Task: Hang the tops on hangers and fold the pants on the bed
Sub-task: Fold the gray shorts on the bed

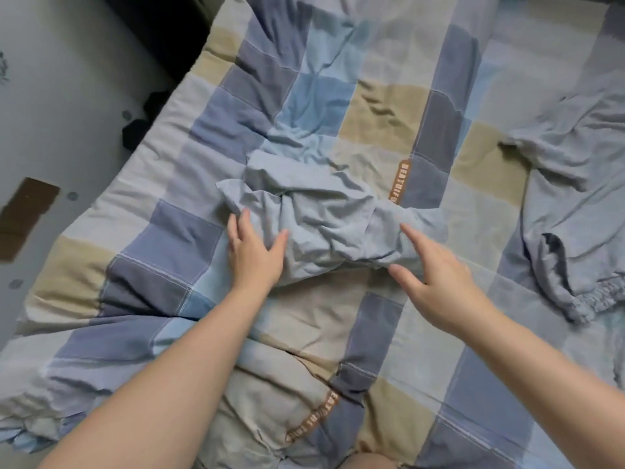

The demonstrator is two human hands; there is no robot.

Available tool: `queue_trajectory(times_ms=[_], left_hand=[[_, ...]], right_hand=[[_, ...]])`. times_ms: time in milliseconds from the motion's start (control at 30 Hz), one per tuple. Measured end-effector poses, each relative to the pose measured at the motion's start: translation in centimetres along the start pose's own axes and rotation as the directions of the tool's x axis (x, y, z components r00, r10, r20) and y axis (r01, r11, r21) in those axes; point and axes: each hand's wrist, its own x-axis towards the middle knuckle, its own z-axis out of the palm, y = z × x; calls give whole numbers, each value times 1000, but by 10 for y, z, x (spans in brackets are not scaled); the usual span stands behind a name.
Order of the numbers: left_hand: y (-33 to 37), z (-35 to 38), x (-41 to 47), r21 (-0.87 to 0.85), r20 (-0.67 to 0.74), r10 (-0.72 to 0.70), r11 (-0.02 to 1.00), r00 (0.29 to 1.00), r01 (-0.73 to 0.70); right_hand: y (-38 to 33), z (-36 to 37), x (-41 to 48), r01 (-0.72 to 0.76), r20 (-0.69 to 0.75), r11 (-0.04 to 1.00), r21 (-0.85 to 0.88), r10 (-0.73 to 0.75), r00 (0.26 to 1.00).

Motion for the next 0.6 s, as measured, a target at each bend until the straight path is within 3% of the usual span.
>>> queue_trajectory(times_ms=[67,100,267,433,533,600], left_hand=[[-3,19,32,-229,-89,-160,964,983,137],[-7,29,46,-252,-102,-231,947,968,200],[-32,94,63,160,-268,-283,930,921,332],[-52,126,82,180,-403,-241,925,883,335],[-61,130,85,197,-414,-230,922,881,333],[-62,130,84,181,-408,-218,933,887,312]], right_hand=[[-12,8,37,122,-11,992,-27,-122,992],[-20,13,57,194,-10,979,-57,-194,981],[-53,45,142,416,-3,888,-194,-425,905],[-97,95,221,626,70,698,-347,-646,760],[-125,125,263,600,140,697,-394,-599,788],[-134,137,280,527,83,752,-396,-542,836]])
